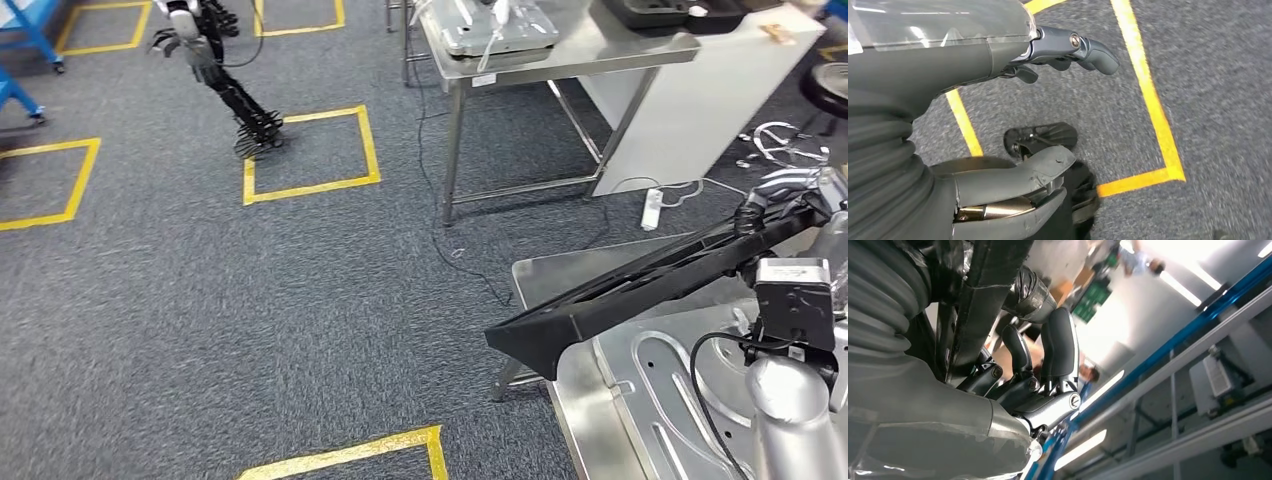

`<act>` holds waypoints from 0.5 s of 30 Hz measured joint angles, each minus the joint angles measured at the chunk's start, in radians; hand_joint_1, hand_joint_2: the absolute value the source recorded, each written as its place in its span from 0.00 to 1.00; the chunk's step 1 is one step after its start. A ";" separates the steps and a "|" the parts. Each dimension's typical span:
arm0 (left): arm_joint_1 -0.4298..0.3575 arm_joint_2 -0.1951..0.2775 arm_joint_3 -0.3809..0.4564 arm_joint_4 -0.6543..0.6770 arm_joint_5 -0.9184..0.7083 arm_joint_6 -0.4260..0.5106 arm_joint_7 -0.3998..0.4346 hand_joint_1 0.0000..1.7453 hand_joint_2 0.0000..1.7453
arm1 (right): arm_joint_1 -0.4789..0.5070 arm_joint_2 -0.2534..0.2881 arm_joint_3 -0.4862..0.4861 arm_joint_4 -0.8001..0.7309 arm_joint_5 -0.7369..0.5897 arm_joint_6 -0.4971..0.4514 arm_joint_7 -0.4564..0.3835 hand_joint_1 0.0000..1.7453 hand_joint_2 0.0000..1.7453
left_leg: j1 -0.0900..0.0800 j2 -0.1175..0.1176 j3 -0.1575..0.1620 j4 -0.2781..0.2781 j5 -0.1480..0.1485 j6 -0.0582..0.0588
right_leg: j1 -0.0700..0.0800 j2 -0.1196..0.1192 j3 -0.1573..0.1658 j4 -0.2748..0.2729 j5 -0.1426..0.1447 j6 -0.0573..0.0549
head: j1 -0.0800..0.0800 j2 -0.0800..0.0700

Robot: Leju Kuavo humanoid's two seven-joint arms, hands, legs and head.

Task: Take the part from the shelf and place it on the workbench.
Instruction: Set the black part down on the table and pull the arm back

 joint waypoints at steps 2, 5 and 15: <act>-0.001 0.000 0.000 0.000 0.000 0.000 0.000 0.00 1.00 | 0.007 0.004 -0.003 -0.002 0.003 0.000 0.000 1.00 1.00 | -0.003 -0.015 0.014 -0.029 0.003 0.003 | -0.006 0.025 -0.006 -0.004 0.008 0.014 | 0.000 0.000; -0.003 -0.003 0.000 0.000 0.000 0.000 0.000 0.00 1.00 | 0.018 0.006 -0.014 -0.006 0.004 -0.001 0.000 1.00 1.00 | 0.000 0.024 0.025 -0.056 0.018 0.013 | -0.006 0.009 -0.016 0.000 0.006 0.032 | 0.001 0.000; -0.003 -0.009 0.001 0.000 -0.004 -0.001 0.000 0.00 1.00 | 0.034 0.014 -0.032 -0.019 0.017 -0.002 -0.001 1.00 1.00 | -0.006 0.159 0.030 -0.050 0.006 0.005 | -0.005 -0.172 0.005 0.019 -0.006 0.046 | 0.003 0.000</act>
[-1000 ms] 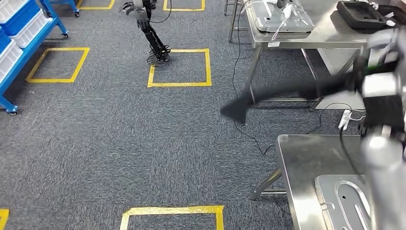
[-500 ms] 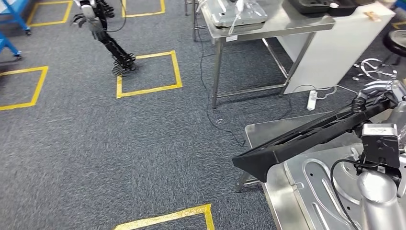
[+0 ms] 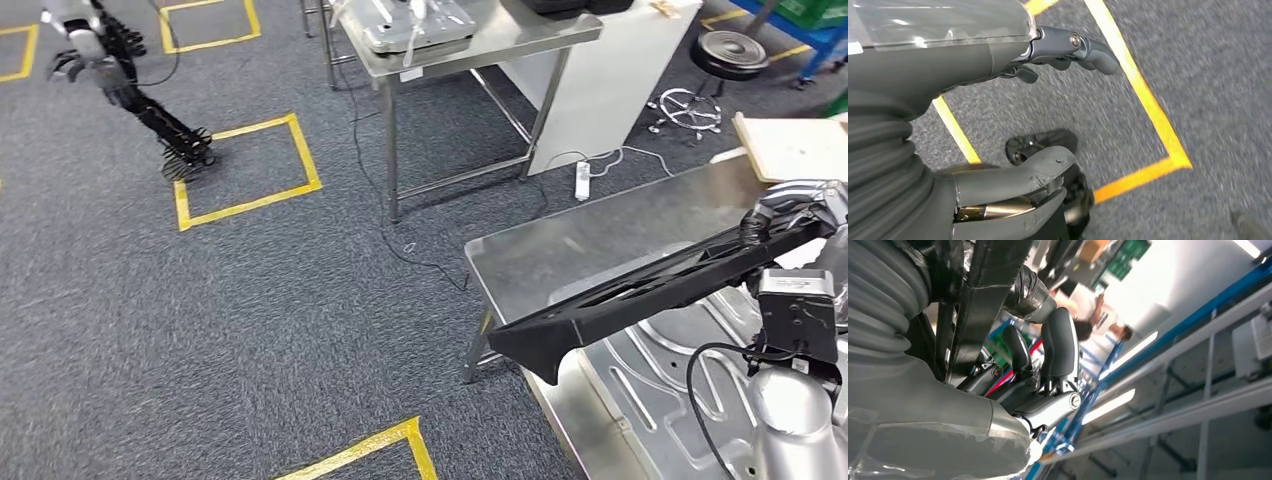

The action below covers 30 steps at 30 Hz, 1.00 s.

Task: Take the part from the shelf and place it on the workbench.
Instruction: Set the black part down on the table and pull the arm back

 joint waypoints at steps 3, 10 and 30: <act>-0.001 -0.001 0.000 0.000 -0.001 0.000 -0.001 0.00 1.00 | 0.005 0.000 -0.010 -0.012 0.009 0.000 0.003 1.00 1.00 | -0.006 0.030 0.008 0.002 -0.009 -0.016 | 0.006 0.008 0.007 -0.026 0.002 -0.020 | -0.001 0.000; 0.002 -0.003 0.001 0.000 0.002 -0.006 0.010 0.00 1.00 | 0.016 0.002 -0.016 -0.021 0.018 0.001 0.008 1.00 1.00 | 0.005 -0.079 -0.107 0.270 -0.153 -0.035 | 0.004 0.091 -0.002 -0.034 0.016 -0.052 | -0.001 0.000; 0.000 -0.010 0.010 0.000 0.008 -0.025 0.052 0.00 1.00 | 0.040 0.027 -0.010 0.004 0.042 -0.007 0.002 1.00 1.00 | -0.005 -0.002 0.005 0.000 -0.002 0.010 | 0.004 0.020 -0.025 0.042 -0.006 -0.006 | 0.000 0.000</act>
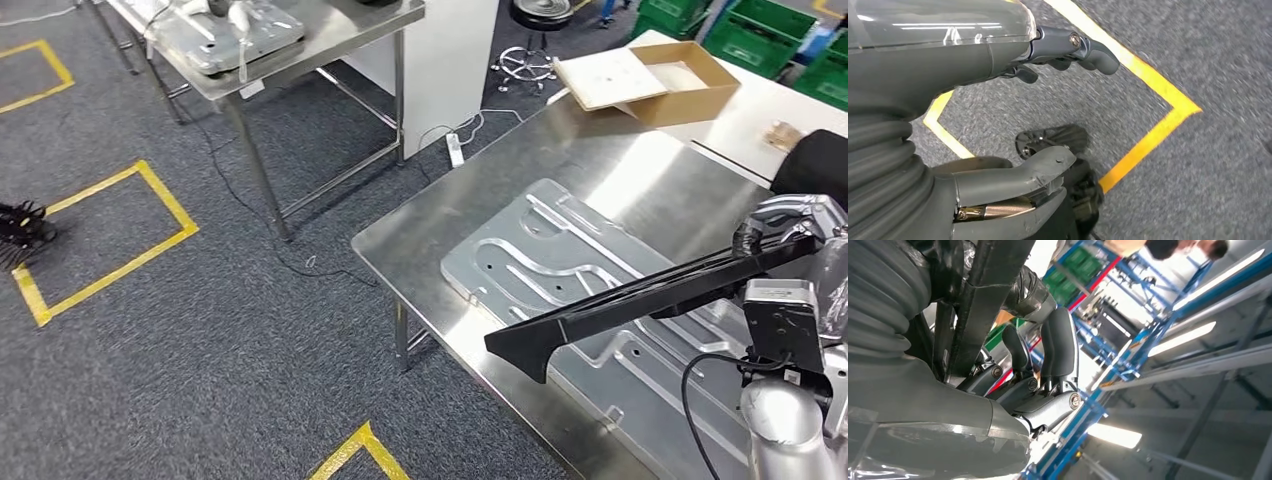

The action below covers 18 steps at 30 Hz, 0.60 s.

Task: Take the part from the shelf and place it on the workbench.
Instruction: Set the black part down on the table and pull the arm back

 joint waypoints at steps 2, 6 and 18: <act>-0.002 -0.002 0.001 0.000 0.000 -0.001 0.000 0.00 1.00 | 0.003 0.002 0.000 0.000 0.003 -0.004 -0.001 1.00 1.00 | -0.006 0.019 0.003 0.005 -0.008 -0.011 | 0.009 -0.023 0.031 -0.064 0.009 -0.012 | -0.001 0.000; -0.004 -0.003 0.003 0.000 0.000 -0.004 0.001 0.00 1.00 | 0.019 0.009 0.000 0.000 0.011 -0.009 -0.003 1.00 1.00 | -0.003 0.012 0.002 0.026 -0.035 -0.032 | 0.009 0.022 0.027 -0.072 0.014 -0.037 | -0.002 0.000; -0.058 -0.008 0.006 -0.006 0.049 -0.064 -0.028 0.00 1.00 | 0.064 0.053 -0.022 0.009 0.118 -0.005 0.026 1.00 1.00 | -0.003 -0.104 -0.026 0.022 0.003 -0.012 | 0.015 0.097 0.018 -0.065 0.022 -0.036 | -0.002 0.000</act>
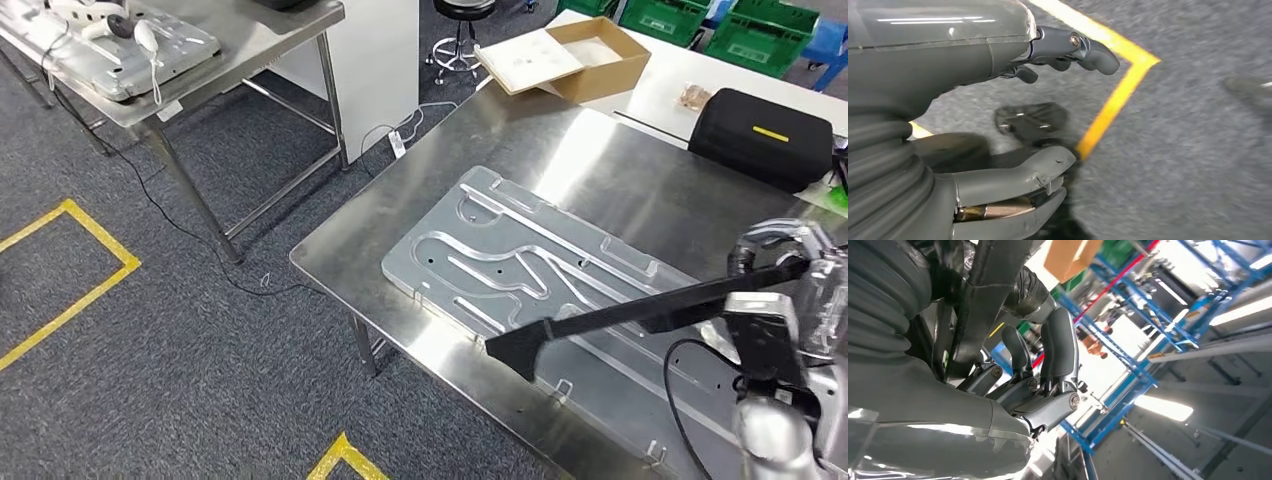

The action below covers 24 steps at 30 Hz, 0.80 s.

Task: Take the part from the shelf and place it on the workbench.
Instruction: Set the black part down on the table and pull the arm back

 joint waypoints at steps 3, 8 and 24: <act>-0.039 -0.004 -0.001 -0.014 0.023 -0.027 -0.001 0.00 1.00 | -0.015 0.016 0.002 0.018 0.019 0.006 0.006 1.00 1.00 | 0.001 0.006 0.005 -0.018 0.017 0.016 | -0.005 -0.010 -0.004 0.009 -0.006 0.017 | 0.000 0.000; -0.023 0.003 -0.015 -0.020 0.011 -0.025 -0.061 0.00 1.00 | -0.041 0.017 -0.003 0.063 0.036 0.003 0.038 1.00 1.00 | 0.001 0.029 0.006 -0.029 0.028 0.028 | -0.012 -0.041 -0.097 0.232 -0.124 0.034 | 0.000 0.000; 0.035 -0.113 -0.112 0.051 -0.027 0.070 -0.098 0.00 1.00 | 0.077 0.029 -0.179 0.025 0.028 0.049 0.065 1.00 1.00 | 0.000 0.026 -0.121 0.259 -0.117 -0.015 | -0.007 -0.044 0.038 -0.024 -0.018 -0.012 | 0.000 0.000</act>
